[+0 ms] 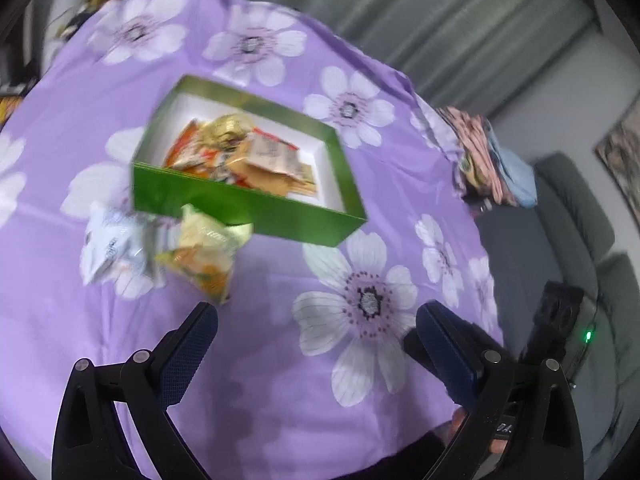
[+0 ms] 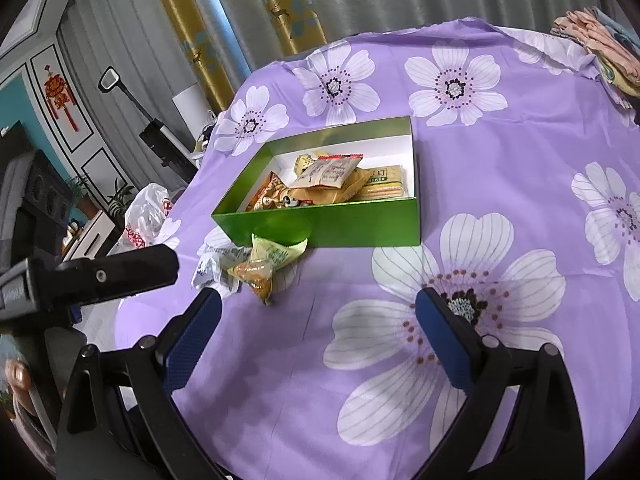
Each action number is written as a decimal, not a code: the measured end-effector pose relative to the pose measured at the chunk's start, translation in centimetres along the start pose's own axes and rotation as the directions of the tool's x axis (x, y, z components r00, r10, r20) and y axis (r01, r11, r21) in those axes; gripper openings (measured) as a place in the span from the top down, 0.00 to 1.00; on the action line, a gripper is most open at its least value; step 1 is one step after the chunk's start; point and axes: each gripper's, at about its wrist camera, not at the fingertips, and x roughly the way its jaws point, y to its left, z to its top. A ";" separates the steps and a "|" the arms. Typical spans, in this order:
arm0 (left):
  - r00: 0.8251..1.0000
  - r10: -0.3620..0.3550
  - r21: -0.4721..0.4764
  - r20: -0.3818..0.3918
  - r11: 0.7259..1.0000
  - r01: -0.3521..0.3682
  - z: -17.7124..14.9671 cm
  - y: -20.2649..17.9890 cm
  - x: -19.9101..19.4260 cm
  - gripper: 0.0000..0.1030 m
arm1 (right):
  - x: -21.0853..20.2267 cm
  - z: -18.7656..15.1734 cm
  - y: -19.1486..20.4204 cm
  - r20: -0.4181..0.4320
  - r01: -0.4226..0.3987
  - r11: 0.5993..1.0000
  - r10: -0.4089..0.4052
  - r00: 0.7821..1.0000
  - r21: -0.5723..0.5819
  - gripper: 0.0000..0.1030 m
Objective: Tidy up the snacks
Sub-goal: 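Withdraw the right tool and move toward the yellow-green corn snack bag, then close the right tool on the yellow-green corn snack bag and lift, then carry the corn snack bag over the green box with the right tool, then open the right tool to release the corn snack bag into the box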
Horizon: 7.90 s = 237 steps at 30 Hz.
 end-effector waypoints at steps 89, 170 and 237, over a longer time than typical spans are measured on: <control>0.988 0.121 0.004 -0.099 0.993 -0.121 2.3 7.3 8.9 0.53 | 18.0 0.2 4.4 -0.273 -0.301 0.949 0.266 0.925 -0.093 0.72; 0.995 0.078 0.328 0.068 0.940 -0.096 9.0 -2.8 8.0 0.53 | 11.0 7.7 1.4 0.066 -0.172 0.965 0.188 0.980 -0.196 0.73; 0.964 0.240 0.250 0.110 0.932 -0.261 11.0 -1.5 9.2 0.10 | 11.5 9.4 -0.1 0.047 0.041 0.981 -0.033 0.998 -0.190 0.21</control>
